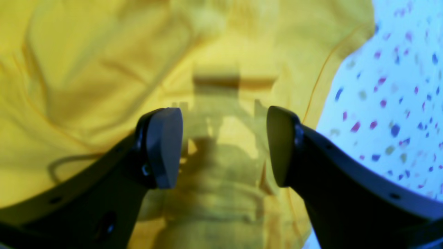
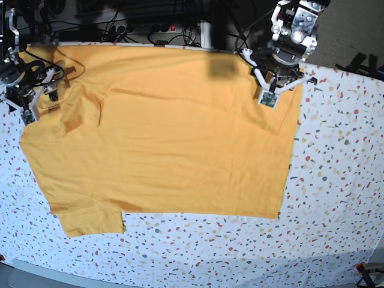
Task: Fold the T-shirt properly
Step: 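Open both grippers and release the shirt edge, then move both grippers over to the shirt's hem corners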
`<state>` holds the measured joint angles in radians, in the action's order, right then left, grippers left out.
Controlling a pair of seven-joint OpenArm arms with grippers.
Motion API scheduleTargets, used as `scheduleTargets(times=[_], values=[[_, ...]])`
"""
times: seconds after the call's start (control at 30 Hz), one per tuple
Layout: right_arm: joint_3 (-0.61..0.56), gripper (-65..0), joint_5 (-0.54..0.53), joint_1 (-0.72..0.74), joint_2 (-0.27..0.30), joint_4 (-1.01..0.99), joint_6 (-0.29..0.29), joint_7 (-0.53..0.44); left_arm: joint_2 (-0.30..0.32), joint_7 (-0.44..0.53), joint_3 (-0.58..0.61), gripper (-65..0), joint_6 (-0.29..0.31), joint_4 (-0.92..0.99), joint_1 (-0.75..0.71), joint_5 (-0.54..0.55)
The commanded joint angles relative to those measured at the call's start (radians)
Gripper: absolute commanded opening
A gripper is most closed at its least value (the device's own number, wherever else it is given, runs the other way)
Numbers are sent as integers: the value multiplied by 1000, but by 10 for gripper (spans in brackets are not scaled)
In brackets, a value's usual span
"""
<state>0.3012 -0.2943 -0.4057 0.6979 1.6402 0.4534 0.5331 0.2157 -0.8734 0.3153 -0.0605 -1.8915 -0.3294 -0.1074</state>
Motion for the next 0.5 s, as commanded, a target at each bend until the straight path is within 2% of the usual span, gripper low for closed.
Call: scheduleTargets(times=[0.0,0.17,0.27,0.33,0.4,0.47], values=[[10,-271,-5,17,23,16,-8,-19,1,14,-2,-493,-4,-40,10,-26],[10,-271,-13,68,22,16,-8,-20,1,26,-2,-493,-4,-97,45,-106],[10,-271,-98,90,21,16,-6,-31,1,77,-2,-493,-4,-98,79,-113],[10,-271,-175,98,14,16,-6,-80,1,129,-2,-493,-3,-98,106,-113],[10,-271,-235,110,-6,16,-4,-137,2,184,-2,-493,-3,-98,139,-113],[10,-271,-264,137,-32,16,-4,-151,2,226,-2,-493,-3,-98,179,-113]])
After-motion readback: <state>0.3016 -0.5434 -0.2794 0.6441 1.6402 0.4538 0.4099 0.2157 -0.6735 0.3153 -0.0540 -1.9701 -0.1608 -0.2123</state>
